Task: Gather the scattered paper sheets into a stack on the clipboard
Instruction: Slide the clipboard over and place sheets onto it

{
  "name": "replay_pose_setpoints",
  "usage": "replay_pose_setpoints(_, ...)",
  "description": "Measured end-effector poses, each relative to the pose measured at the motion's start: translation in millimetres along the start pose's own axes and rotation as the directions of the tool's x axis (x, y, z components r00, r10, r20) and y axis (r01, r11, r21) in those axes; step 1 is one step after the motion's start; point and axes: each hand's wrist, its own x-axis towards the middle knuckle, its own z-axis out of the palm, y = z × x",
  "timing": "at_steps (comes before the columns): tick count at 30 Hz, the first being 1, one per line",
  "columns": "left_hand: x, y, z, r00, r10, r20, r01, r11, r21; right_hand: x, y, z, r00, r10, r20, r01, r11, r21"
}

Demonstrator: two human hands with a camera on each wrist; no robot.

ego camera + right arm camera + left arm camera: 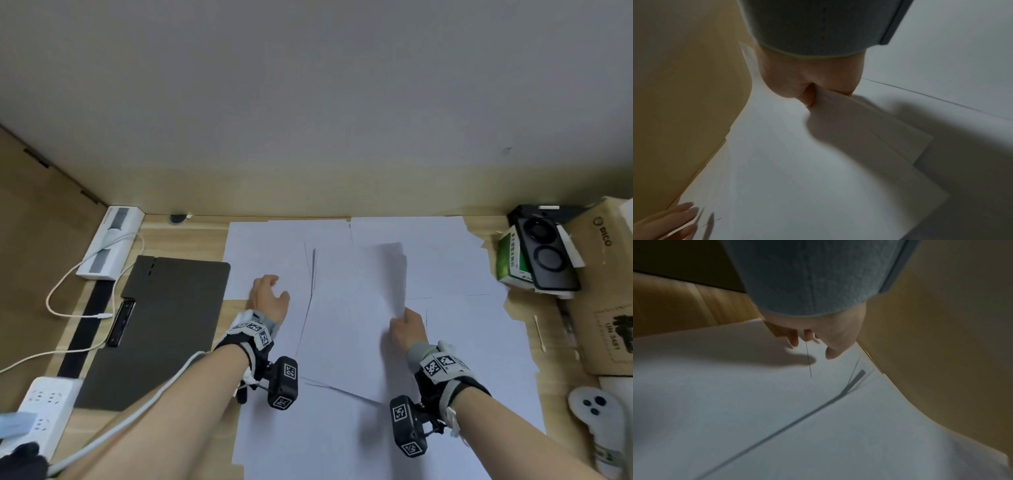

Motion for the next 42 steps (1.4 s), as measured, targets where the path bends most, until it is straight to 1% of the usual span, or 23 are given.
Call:
replay_pose_setpoints(2, 11, -6, -9, 0.999, -0.046, -0.01, 0.047, 0.997, 0.063, 6, 2, 3, 1.0, -0.011, -0.019, 0.011, 1.0, -0.004)
replay_pose_setpoints(4, 17, -6, -12, 0.998, -0.056, 0.013, 0.055, 0.996, 0.071, 9, 6, 4, 1.0, -0.013, -0.029, 0.013, 1.0, -0.014)
replay_pose_setpoints(7, 24, 3, -14, 0.997, -0.038, 0.072, 0.03, 0.993, 0.113, 14, 9, 4, 0.999, -0.007, -0.034, 0.006, 1.0, -0.03)
replay_pose_setpoints(9, 28, 10, -14, 0.989, -0.075, 0.131, 0.056, 0.988, 0.142, 16, 10, 5, 0.999, 0.006, -0.039, -0.007, 0.999, -0.034)
replay_pose_setpoints(11, 31, 16, -13, 0.983, -0.108, 0.151, 0.086, 0.986, 0.143, 17, 11, 6, 0.999, 0.017, -0.039, -0.018, 0.999, -0.039)
replay_pose_setpoints(14, 34, 24, -13, 0.986, -0.097, 0.138, 0.074, 0.984, 0.163, 19, 10, 6, 0.999, 0.019, -0.038, -0.021, 0.998, -0.064)
replay_pose_setpoints(17, 31, 29, -14, 0.983, -0.06, 0.172, 0.022, 0.977, 0.214, 20, 11, 7, 0.999, 0.012, -0.036, -0.014, 0.997, -0.078)
replay_pose_setpoints(20, 29, 23, -14, 0.985, -0.014, 0.169, -0.022, 0.977, 0.211, 19, 10, 8, 0.999, 0.012, -0.035, -0.015, 0.997, -0.072)
replay_pose_setpoints(22, 27, 20, -17, 0.987, -0.006, 0.161, -0.029, 0.976, 0.216, 19, 10, 8, 0.999, 0.004, -0.032, -0.006, 0.998, -0.065)
replay_pose_setpoints(25, 25, 28, -21, 0.975, -0.075, 0.207, 0.019, 0.966, 0.257, 18, 11, 7, 1.0, -0.001, -0.02, 0.0, 0.998, -0.059)
replay_pose_setpoints(27, 24, 35, -24, 0.952, -0.129, 0.279, 0.042, 0.954, 0.296, 18, 13, 6, 1.0, -0.003, -0.016, 0.003, 0.999, -0.053)
replay_pose_setpoints(29, 24, 33, -25, 0.937, -0.159, 0.312, 0.062, 0.952, 0.3, 15, 13, 5, 1.0, 0.001, -0.011, -0.002, 0.999, -0.047)
replay_pose_setpoints(32, 20, 31, -25, 0.964, -0.095, 0.249, 0.038, 0.974, 0.225, 14, 15, 3, 1.0, 0.022, -0.014, -0.022, 0.999, -0.024)
replay_pose_setpoints(34, 18, 37, -30, 0.989, -0.057, 0.137, 0.036, 0.988, 0.147, 13, 14, -1, 0.998, 0.051, -0.033, -0.051, 0.999, -0.015)
replay_pose_setpoints(36, 20, 46, -43, 0.999, -0.028, -0.023, 0.029, 0.998, 0.049, 11, 10, -7, 0.996, 0.074, -0.046, -0.076, 0.997, -0.028)
replay_pose_setpoints(37, 23, 49, -51, 0.995, -0.028, -0.096, 0.028, 1.0, -0.005, 10, 9, -10, 0.995, 0.083, -0.055, -0.085, 0.996, -0.033)
replay_pose_setpoints(39, 28, 55, -69, 0.979, -0.047, -0.198, 0.021, 0.991, -0.13, 10, 6, -15, 0.992, 0.103, -0.079, -0.106, 0.994, -0.033)
replay_pose_setpoints(40, 31, 56, -78, 0.965, -0.066, -0.252, 0.014, 0.979, -0.202, 10, 6, -17, 0.989, 0.119, -0.091, -0.123, 0.992, -0.031)
replay_pose_setpoints(42, 30, 57, -98, 0.926, -0.141, -0.35, 0.017, 0.942, -0.334, 6, 2, -20, 0.986, 0.131, -0.098, -0.135, 0.99, -0.036)
